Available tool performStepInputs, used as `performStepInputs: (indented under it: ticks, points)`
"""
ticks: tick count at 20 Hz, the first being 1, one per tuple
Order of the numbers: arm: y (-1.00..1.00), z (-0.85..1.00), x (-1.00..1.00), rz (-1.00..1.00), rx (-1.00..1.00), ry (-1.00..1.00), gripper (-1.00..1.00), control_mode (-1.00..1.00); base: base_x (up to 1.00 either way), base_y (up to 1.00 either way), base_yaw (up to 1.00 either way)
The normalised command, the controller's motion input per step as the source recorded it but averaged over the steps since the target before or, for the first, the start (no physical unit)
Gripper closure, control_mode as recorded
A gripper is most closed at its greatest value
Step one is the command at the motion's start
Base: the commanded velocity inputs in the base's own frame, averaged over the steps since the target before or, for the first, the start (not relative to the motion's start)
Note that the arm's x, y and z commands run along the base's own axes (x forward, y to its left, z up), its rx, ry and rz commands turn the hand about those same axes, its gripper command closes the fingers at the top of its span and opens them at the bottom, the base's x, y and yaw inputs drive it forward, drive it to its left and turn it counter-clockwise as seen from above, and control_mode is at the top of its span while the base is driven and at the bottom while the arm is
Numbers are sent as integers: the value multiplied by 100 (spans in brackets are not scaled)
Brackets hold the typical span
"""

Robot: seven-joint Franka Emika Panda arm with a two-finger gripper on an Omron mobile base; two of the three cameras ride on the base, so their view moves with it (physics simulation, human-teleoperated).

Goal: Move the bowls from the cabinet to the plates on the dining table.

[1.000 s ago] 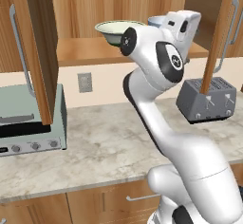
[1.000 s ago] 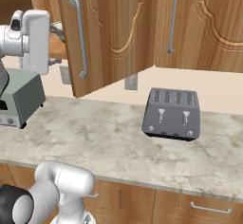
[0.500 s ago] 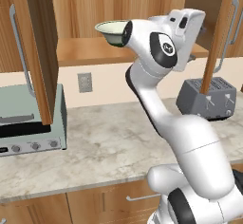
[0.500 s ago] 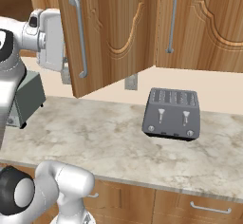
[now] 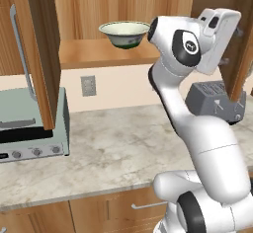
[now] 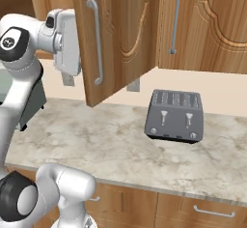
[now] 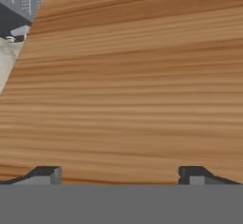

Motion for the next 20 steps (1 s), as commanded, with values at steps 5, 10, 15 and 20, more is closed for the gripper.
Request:
performStepInputs:
  ticks: [5,10,15,20]
  points:
    - [-65,0,-42,-13,0,0,-100,-100,0,0,0]
    - [-71,-5,-20,-11,0,0,-100,-100,0,0,0]
    - [-72,-9,-1,-10,0,0,-100,-100,0,0,0]
    - [-39,-6,3,-3,0,0,-100,-100,0,0,0]
